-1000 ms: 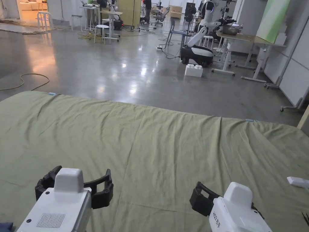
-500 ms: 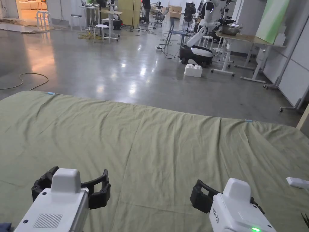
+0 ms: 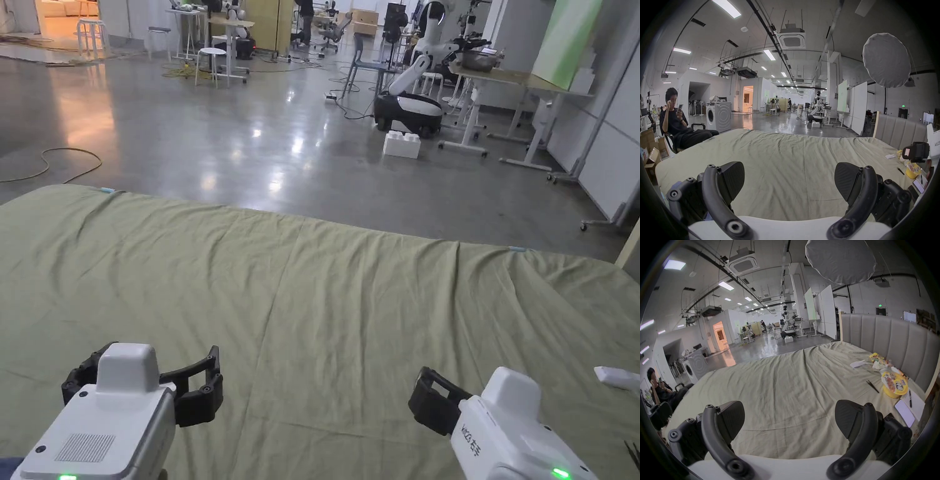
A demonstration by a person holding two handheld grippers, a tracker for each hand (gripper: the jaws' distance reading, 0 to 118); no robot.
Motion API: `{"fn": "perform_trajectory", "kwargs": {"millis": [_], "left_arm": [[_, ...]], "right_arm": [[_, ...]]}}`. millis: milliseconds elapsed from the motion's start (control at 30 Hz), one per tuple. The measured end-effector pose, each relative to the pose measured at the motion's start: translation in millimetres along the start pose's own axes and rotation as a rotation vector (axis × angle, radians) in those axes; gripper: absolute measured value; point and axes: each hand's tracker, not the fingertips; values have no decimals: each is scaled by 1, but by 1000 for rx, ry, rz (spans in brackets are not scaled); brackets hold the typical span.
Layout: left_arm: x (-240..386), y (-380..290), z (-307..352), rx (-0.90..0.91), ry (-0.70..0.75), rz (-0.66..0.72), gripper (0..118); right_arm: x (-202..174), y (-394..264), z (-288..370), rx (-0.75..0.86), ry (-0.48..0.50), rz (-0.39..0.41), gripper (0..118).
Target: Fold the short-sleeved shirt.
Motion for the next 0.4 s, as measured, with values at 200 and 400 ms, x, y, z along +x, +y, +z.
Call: {"fn": "perform_trajectory", "kwargs": {"millis": [200, 400], "left_arm": [[5, -1, -10, 4, 17, -52, 111], [11, 2, -15, 38, 12, -58, 111]], "right_arm": [[6, -4, 6, 145, 36, 71, 113], [-4, -8, 8, 213, -8, 132, 113]]}}
